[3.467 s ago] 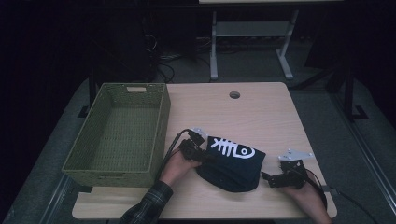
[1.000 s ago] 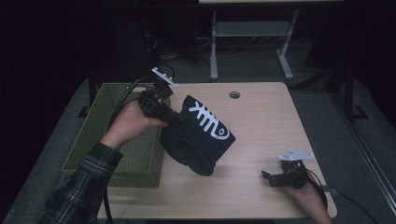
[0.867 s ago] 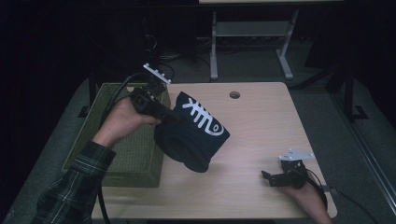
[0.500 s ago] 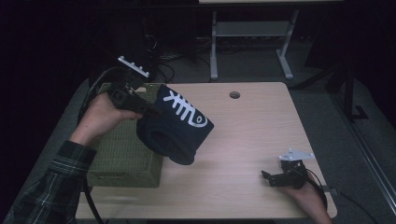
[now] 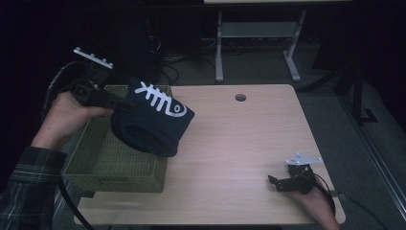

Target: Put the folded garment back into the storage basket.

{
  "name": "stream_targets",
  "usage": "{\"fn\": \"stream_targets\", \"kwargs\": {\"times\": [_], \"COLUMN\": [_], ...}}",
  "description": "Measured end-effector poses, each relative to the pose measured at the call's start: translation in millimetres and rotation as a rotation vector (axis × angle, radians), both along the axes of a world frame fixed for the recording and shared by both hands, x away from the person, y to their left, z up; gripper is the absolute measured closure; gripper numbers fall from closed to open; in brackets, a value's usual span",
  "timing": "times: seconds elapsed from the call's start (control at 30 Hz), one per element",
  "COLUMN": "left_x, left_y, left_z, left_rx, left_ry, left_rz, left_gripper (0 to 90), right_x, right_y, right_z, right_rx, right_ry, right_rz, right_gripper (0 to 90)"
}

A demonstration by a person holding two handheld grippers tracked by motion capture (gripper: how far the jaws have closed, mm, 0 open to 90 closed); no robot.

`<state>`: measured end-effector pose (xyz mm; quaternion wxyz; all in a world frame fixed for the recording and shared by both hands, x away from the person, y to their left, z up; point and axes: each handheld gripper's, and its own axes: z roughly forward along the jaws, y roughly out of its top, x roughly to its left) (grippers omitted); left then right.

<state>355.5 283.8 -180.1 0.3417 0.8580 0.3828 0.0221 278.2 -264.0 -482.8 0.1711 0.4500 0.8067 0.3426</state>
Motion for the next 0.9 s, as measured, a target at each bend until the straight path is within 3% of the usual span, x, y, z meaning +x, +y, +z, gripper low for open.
{"fn": "stream_targets", "kwargs": {"times": [0.4, 0.63, 0.9], "left_x": [-16.7, -23.5, -21.7], "left_y": [44.8, 63.7, 78.1], "left_z": [4.1, -11.0, -40.7], "left_rx": [-0.018, -0.029, -0.039], "left_ry": [-0.019, -0.015, 0.017], "left_rz": [0.090, 0.134, 0.184], "left_gripper": [72.7, 72.8, 72.7], "right_x": [0.2, 0.2, 0.3], "right_y": [0.1, 0.1, 0.1], "right_z": [-0.1, -0.1, -0.2], "right_rx": [-0.001, -0.001, -0.002], "right_ry": [0.001, 0.001, 0.000], "right_rz": [0.004, 0.005, 0.008], "right_gripper": [4.5, 4.4, 4.1]}}
